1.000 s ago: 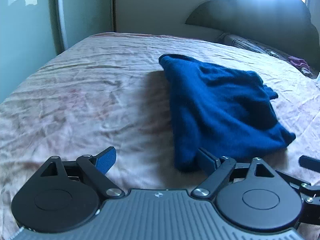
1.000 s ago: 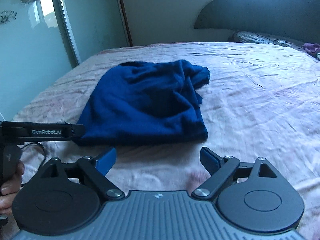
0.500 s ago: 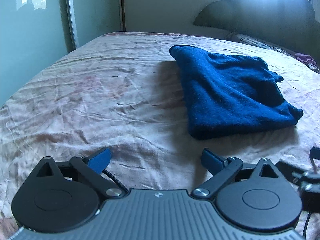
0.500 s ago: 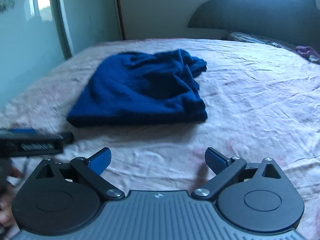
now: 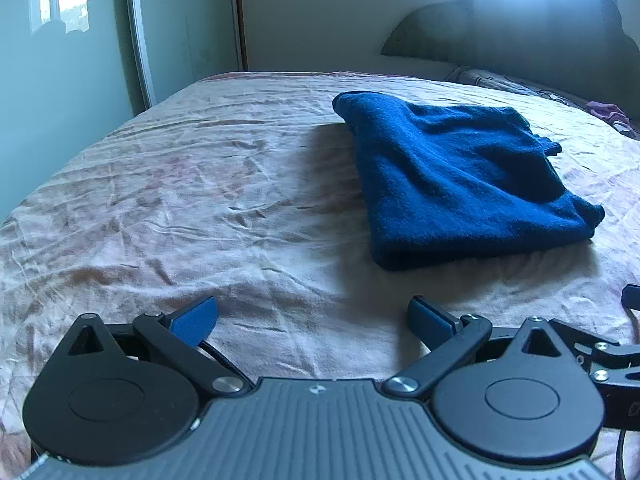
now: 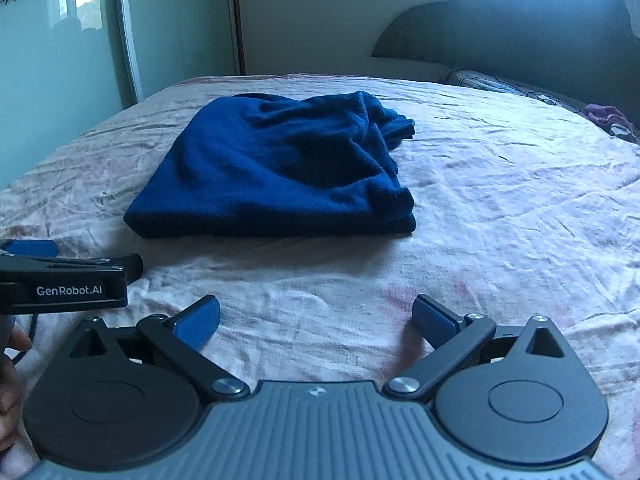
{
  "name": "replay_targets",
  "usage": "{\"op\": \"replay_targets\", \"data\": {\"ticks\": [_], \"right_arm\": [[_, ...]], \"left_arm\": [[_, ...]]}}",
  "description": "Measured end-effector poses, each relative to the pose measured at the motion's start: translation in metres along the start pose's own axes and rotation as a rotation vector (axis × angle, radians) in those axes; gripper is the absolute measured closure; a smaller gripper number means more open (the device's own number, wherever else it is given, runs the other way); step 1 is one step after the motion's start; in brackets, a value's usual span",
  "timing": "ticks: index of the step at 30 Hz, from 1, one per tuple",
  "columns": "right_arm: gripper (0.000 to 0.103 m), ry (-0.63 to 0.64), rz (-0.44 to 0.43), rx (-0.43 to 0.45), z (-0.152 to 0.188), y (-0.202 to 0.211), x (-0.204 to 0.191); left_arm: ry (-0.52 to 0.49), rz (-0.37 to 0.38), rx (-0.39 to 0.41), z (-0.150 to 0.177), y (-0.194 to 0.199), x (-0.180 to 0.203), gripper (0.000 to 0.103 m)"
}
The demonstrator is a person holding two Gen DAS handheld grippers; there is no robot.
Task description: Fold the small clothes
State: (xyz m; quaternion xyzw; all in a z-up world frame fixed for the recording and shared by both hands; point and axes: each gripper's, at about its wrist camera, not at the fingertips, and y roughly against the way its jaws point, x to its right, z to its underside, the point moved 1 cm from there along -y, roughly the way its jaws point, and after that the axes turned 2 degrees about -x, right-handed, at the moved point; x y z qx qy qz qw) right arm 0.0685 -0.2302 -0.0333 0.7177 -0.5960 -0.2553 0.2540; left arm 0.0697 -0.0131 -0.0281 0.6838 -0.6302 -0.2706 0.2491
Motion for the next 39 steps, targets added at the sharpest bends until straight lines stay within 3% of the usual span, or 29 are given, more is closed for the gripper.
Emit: {"op": "replay_targets", "data": {"ticks": [39], "right_arm": [[0.0,-0.016,0.006,0.011,0.0032,-0.0065,0.0023]], "left_arm": [[0.032,0.027,0.006,0.0028,-0.0015,-0.0024,0.0]]}}
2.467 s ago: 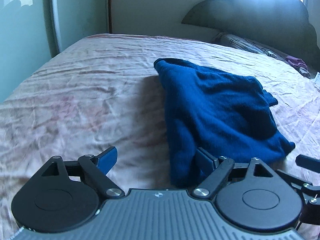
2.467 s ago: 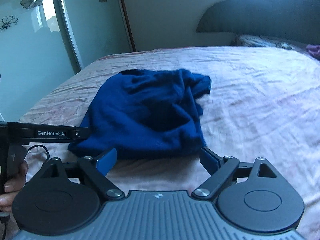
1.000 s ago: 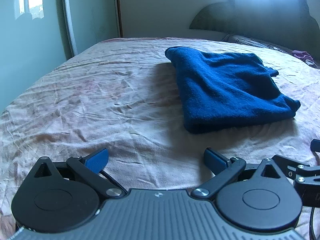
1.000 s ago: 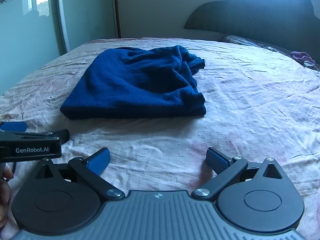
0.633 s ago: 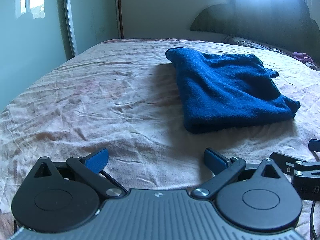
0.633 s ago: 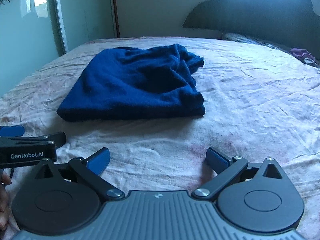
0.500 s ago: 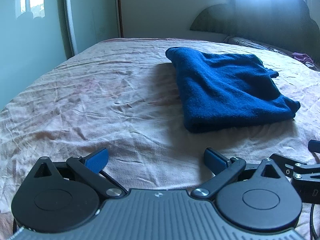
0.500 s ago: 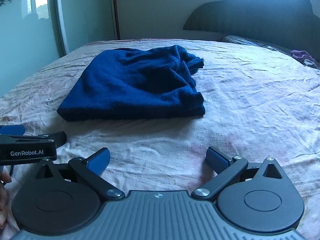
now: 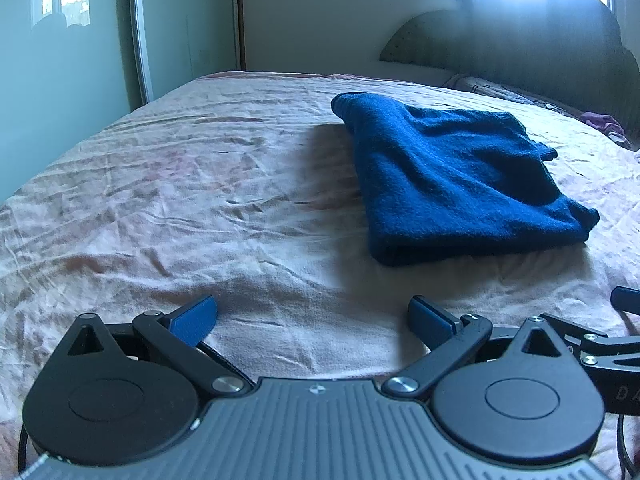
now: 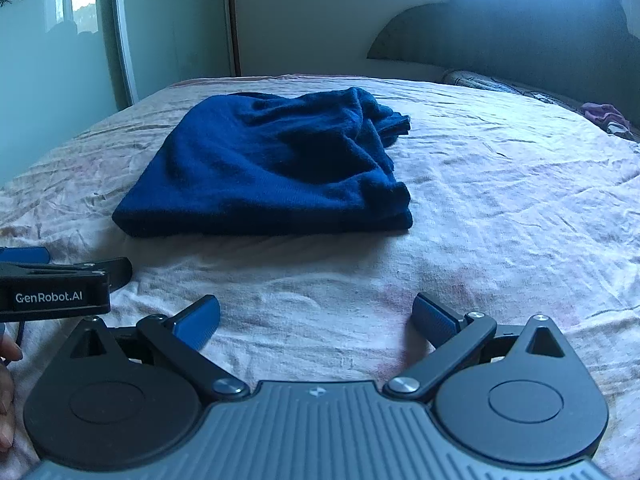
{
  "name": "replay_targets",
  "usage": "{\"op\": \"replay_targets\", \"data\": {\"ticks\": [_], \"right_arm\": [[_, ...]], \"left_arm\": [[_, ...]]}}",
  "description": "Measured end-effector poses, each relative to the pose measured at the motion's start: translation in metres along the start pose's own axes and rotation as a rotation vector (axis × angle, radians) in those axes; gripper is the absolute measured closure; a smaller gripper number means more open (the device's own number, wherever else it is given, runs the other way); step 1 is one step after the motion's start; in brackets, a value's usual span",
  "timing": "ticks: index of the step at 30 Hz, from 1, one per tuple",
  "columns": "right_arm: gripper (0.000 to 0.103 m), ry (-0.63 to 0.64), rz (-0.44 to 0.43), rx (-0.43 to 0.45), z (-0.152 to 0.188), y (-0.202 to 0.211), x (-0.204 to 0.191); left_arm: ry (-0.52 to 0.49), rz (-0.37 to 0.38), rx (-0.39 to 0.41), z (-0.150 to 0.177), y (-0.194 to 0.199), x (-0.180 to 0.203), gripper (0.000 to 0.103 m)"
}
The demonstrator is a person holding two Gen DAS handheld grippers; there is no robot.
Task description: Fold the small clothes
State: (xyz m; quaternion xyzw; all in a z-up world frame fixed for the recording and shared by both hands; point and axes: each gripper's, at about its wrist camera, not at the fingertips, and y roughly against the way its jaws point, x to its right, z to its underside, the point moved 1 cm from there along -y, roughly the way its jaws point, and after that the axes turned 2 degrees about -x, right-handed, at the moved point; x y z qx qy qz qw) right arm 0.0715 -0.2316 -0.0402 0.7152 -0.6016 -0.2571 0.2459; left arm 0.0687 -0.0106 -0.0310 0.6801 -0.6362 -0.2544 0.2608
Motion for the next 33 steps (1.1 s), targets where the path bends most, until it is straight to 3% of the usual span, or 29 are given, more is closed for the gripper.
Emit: {"op": "replay_targets", "data": {"ticks": [11,33], "right_arm": [[0.0,0.03,0.044,-0.008,0.004,0.006,-0.011],[0.0,0.016,0.028,-0.01,0.004,0.003,-0.007]], "left_arm": [[-0.011,-0.033,-0.005,0.002,0.007,0.006,0.0],[0.016,-0.013,-0.01,0.003,0.005,0.003,0.0]]}}
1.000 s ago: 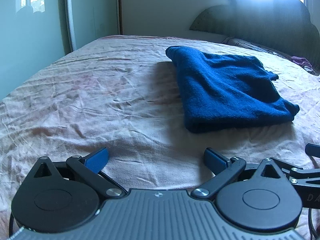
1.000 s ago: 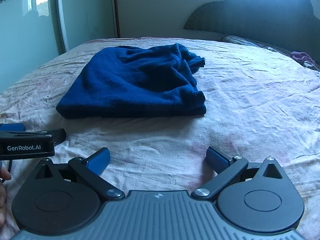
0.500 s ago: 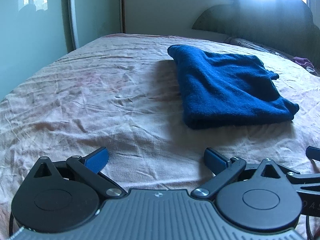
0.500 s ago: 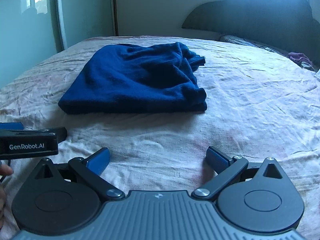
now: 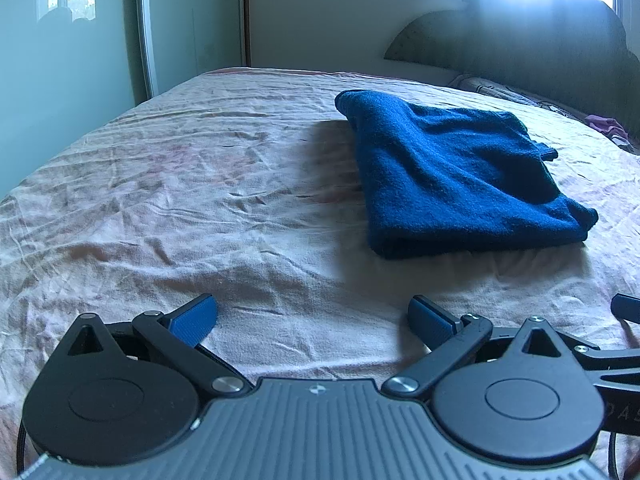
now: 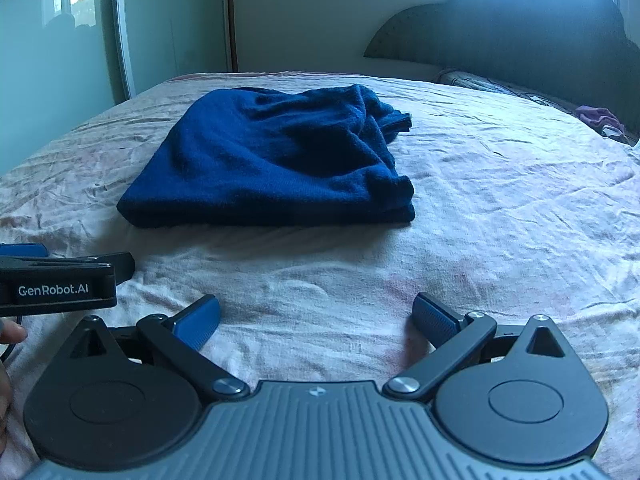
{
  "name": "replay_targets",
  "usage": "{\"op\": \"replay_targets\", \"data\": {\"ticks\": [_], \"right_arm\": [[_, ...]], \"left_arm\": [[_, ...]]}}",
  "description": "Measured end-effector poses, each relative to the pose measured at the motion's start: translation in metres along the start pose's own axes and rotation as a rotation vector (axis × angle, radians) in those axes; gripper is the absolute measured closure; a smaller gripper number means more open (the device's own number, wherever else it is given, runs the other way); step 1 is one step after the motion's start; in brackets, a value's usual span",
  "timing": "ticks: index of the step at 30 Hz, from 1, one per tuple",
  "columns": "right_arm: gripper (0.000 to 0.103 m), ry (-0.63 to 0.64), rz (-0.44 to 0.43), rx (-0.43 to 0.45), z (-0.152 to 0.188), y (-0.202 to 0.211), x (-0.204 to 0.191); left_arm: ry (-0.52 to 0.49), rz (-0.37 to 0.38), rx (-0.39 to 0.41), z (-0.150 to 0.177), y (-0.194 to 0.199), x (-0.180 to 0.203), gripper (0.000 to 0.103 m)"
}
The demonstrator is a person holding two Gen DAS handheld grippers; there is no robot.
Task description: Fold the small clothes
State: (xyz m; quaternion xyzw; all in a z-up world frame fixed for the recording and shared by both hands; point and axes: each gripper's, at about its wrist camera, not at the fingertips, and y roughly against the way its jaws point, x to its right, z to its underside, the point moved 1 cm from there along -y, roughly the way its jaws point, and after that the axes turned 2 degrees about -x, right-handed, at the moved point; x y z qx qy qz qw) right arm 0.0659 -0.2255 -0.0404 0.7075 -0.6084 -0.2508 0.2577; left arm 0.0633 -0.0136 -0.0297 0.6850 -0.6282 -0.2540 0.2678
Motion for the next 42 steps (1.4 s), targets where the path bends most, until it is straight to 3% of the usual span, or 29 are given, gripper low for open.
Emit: {"op": "replay_targets", "data": {"ticks": [19,25,34,42], "right_arm": [[0.0,-0.009,0.003,-0.014,-0.001,0.004,0.0],[0.0,-0.088,-0.079,-0.031,-0.009,0.028,0.004],[0.0,0.045,0.027,0.012,-0.012,0.046,-0.009],[0.0,-0.025,0.01,-0.008,-0.011,0.045,0.009]], "left_arm": [[-0.024,0.017,-0.035,-0.004,0.004,-0.002,0.0],[-0.006,0.032,-0.063,-0.009,0.019,-0.007,0.001],[-0.049,0.027,-0.059,-0.011,0.023,0.007,0.001],[-0.047,0.031,-0.057,-0.013,0.024,0.013,0.001]]}}
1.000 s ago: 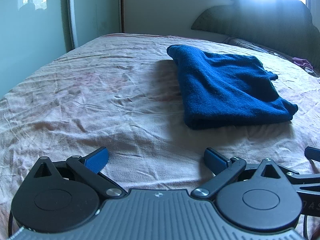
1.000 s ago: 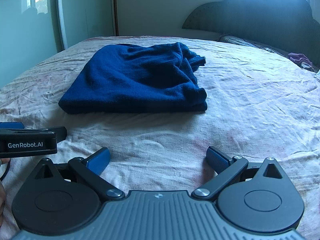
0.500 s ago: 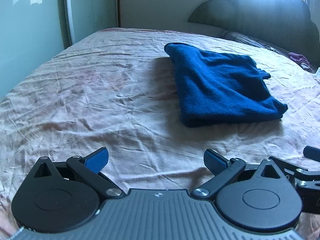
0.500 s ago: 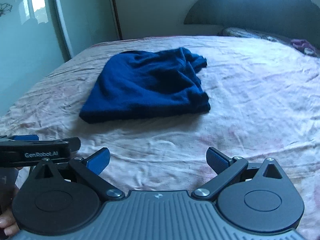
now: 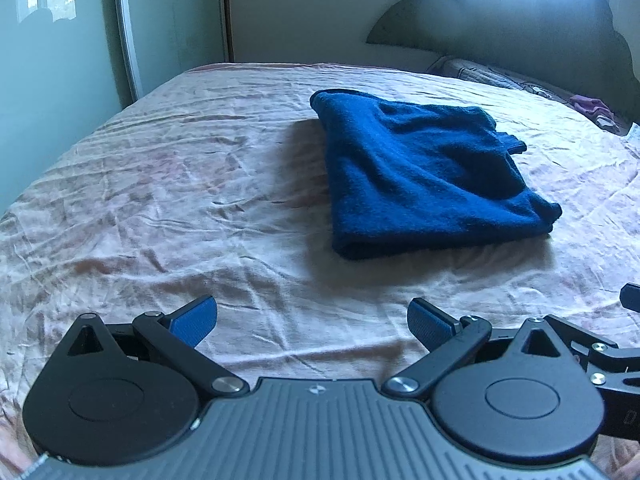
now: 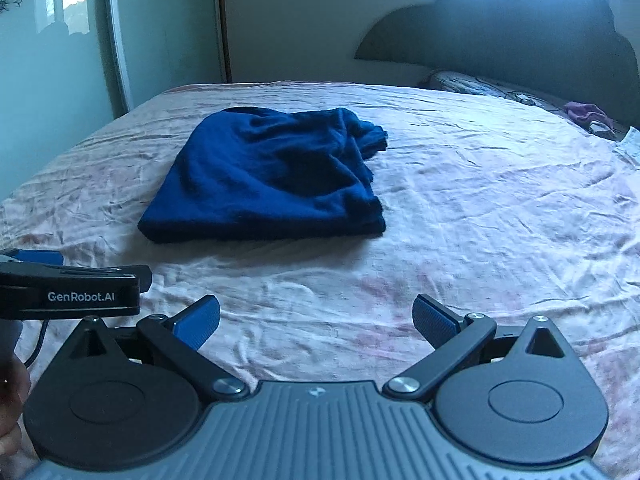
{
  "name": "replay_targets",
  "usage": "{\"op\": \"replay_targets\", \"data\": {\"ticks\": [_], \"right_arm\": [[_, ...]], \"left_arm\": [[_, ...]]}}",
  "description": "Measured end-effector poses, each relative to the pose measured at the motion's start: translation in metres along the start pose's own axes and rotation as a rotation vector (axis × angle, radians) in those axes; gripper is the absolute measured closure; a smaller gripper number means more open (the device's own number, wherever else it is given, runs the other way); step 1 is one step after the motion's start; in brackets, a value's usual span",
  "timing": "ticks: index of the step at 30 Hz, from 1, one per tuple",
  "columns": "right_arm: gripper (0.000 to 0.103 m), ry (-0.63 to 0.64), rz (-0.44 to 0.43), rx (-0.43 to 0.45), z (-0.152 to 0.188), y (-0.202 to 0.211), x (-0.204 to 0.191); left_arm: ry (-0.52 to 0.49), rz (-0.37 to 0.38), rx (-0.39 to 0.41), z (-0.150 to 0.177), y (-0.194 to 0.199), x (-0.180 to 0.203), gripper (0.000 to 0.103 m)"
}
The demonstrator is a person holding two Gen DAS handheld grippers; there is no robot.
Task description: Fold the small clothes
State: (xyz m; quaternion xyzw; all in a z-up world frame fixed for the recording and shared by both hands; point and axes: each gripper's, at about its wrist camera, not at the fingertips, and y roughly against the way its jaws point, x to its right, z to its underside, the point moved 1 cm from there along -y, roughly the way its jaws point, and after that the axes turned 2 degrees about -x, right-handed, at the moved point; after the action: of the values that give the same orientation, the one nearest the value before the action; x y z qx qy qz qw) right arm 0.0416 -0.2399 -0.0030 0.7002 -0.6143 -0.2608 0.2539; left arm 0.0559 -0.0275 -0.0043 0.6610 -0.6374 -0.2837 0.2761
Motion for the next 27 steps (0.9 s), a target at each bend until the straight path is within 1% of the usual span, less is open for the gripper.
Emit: {"op": "replay_targets", "data": {"ticks": [5,17,27], "right_arm": [[0.0,-0.002,-0.001,0.002,0.0012,0.0006,0.0021],[0.0,-0.004,-0.006,-0.003,0.0026,-0.001,0.0019],[0.0,-0.009,-0.004,-0.004,0.0026,0.0002,0.003]], "left_arm": [[-0.004,0.002,-0.01,0.0017,-0.0011,0.0052,0.001],[-0.005,-0.001,-0.008,0.0024,-0.0011,0.0057,0.001],[-0.024,0.003,-0.003,0.0032,0.0001,0.0104,0.001]]}}
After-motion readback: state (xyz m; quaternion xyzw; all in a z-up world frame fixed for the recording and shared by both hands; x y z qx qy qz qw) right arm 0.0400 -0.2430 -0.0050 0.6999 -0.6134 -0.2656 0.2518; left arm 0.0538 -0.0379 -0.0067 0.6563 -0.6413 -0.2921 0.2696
